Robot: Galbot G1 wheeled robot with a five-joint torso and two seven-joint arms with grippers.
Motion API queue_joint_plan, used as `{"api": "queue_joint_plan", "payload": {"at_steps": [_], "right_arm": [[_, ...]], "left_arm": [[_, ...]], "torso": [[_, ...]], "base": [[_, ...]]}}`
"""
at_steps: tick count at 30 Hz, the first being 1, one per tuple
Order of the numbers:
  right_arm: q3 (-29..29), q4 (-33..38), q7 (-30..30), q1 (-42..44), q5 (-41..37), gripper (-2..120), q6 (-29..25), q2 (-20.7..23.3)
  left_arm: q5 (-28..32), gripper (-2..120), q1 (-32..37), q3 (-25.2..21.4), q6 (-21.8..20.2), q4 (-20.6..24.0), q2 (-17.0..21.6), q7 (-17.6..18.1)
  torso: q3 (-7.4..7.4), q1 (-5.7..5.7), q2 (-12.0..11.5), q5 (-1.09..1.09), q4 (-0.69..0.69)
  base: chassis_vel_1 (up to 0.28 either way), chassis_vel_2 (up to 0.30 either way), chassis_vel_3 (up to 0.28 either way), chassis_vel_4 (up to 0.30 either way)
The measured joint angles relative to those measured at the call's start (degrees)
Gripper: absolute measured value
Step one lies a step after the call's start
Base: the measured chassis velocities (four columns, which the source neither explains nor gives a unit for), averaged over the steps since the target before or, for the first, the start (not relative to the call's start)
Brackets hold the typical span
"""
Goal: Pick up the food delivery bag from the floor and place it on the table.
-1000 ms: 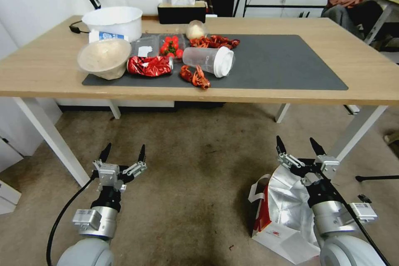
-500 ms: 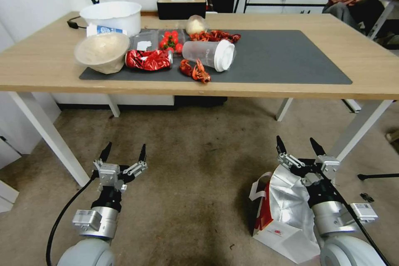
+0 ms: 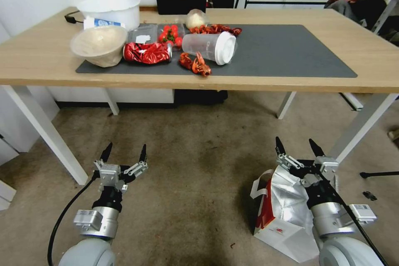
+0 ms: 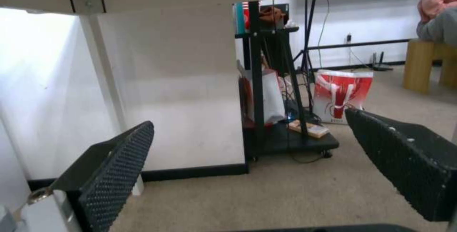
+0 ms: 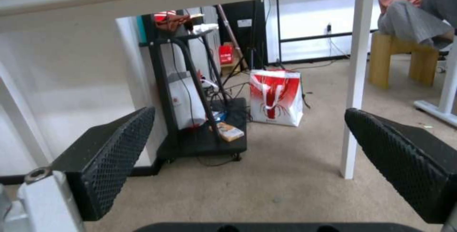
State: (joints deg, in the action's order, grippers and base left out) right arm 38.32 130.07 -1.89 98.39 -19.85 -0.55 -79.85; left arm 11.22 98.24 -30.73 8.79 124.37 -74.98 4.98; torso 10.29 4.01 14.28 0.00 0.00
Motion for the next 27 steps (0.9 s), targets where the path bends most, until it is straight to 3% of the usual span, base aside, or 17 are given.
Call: {"api": "queue_joint_plan", "payload": {"at_steps": [27], "right_arm": [[0.67, -1.02, 0.02, -0.82, -0.87, 100, -0.11, 0.21]], "left_arm": [[0.12, 100, -0.2, -0.2, 0.16, -0.62, -0.22, 0.01]], "torso": [[-4.72, -1.26, -5.98, 0.0, 0.0]], "base": [[0.0, 0.0, 0.0, 0.0]]}}
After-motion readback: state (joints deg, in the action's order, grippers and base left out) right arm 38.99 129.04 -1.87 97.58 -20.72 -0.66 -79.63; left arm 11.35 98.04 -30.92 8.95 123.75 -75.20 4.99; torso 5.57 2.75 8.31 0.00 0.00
